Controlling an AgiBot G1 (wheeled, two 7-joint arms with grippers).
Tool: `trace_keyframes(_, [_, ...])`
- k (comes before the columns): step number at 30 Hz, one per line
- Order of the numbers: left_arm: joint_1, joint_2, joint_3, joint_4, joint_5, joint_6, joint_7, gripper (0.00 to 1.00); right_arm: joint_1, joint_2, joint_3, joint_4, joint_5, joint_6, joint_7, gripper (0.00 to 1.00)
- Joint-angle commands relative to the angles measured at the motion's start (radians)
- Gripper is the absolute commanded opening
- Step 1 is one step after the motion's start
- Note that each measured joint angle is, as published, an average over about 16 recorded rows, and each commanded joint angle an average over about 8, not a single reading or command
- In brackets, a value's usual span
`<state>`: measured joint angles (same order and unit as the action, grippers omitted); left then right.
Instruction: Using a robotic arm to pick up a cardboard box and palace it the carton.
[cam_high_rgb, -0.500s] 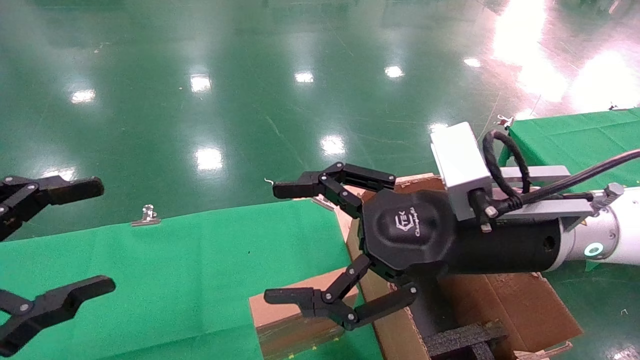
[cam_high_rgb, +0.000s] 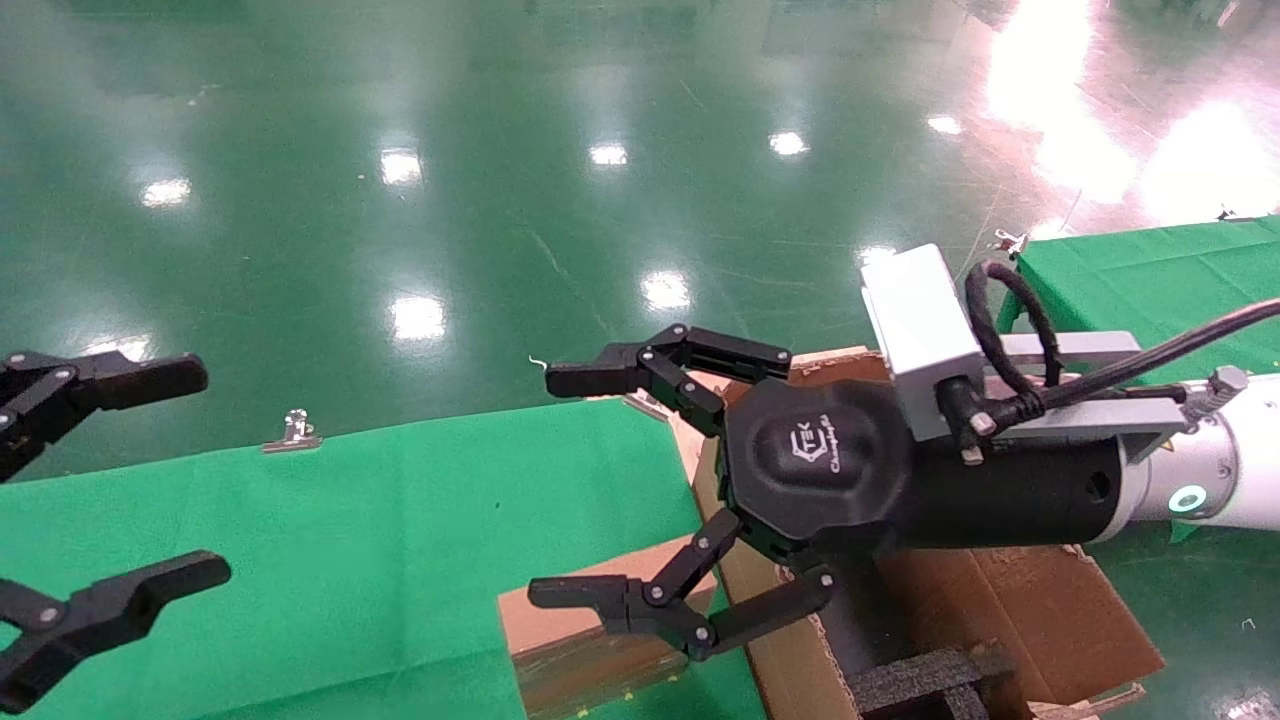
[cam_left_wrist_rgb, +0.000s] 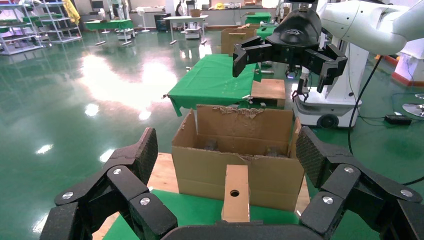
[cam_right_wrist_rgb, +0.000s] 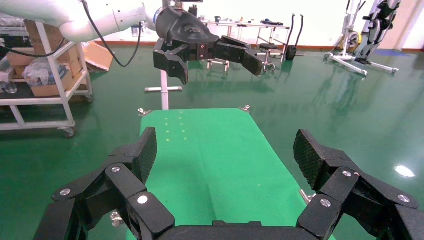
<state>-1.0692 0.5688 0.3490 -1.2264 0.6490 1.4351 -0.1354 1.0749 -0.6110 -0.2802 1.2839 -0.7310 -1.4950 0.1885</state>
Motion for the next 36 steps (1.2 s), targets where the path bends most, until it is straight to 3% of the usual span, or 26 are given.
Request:
trace_keyframes(1, [0.0, 0.0, 0.0, 0.0, 0.0, 0.0, 0.0, 0.88, 0.0, 0.0, 0.0, 0.0, 0.0, 0.0, 0.0, 1.0])
trace_keyframes(7, [0.0, 0.0, 0.0, 0.0, 0.0, 0.0, 0.0, 0.13, 0.0, 0.0, 0.0, 0.0, 0.0, 0.0, 0.0, 1.0])
trace_keyframes(8, [0.0, 0.0, 0.0, 0.0, 0.0, 0.0, 0.0, 0.03, 0.0, 0.0, 0.0, 0.0, 0.0, 0.0, 0.0, 1.0])
trace_keyframes(9, [0.0, 0.0, 0.0, 0.0, 0.0, 0.0, 0.0, 0.0, 0.0, 0.0, 0.0, 0.0, 0.0, 0.0, 0.0, 1.0])
trace_keyframes(17, [0.0, 0.0, 0.0, 0.0, 0.0, 0.0, 0.0, 0.0, 0.013, 0.013, -0.018, 0.007, -0.053, 0.001, 0.006, 1.0])
trace_keyframes(24, [0.0, 0.0, 0.0, 0.0, 0.0, 0.0, 0.0, 0.0, 0.116, 0.009, -0.108, 0.015, -0.272, -0.017, 0.033, 1.0])
trace_keyframes(36, [0.0, 0.0, 0.0, 0.0, 0.0, 0.0, 0.0, 0.0, 0.303, -0.143, -0.3, -0.083, -0.604, -0.068, -0.001, 1.0])
